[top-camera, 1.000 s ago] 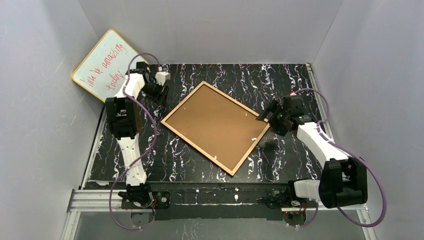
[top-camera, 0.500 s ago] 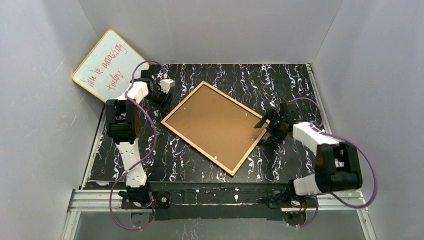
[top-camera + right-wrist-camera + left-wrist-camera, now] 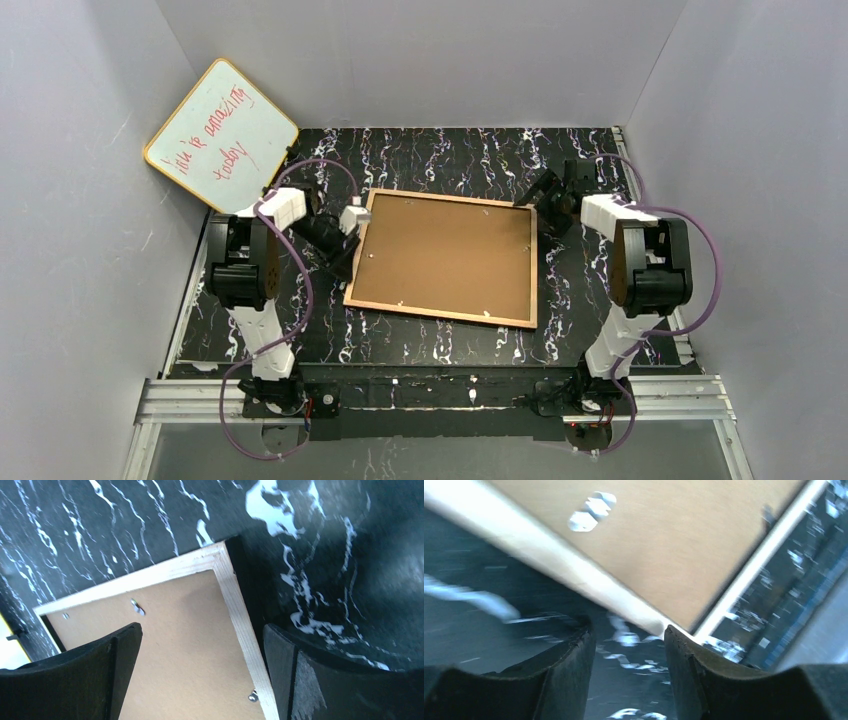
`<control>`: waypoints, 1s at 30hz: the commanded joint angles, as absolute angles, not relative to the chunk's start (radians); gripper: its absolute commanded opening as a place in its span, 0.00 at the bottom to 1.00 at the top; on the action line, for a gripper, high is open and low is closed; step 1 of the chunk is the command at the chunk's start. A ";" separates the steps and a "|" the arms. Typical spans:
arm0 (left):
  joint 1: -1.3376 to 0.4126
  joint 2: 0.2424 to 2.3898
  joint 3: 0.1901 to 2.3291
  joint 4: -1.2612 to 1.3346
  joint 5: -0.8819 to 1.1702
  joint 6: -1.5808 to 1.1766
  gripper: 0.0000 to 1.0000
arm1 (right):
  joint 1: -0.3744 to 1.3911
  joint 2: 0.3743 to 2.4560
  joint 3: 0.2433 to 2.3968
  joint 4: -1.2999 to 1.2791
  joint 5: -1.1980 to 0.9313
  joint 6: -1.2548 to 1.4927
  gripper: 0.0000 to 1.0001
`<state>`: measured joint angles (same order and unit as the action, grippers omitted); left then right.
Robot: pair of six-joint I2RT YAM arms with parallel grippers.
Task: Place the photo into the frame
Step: Adjust the photo frame at the center of the board.
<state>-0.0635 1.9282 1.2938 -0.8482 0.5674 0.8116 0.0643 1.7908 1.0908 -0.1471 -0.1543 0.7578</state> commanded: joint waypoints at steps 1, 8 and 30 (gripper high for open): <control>-0.113 1.914 1.189 -1.094 0.658 0.927 0.52 | 0.066 1.820 1.204 -0.163 -0.168 0.774 0.99; -0.044 1.889 1.316 -1.123 0.719 0.797 0.53 | 0.067 1.688 1.204 -0.197 -0.005 0.769 0.98; -0.012 2.117 1.382 -0.805 0.801 0.414 0.24 | 0.713 1.830 1.209 0.079 -0.261 1.069 0.89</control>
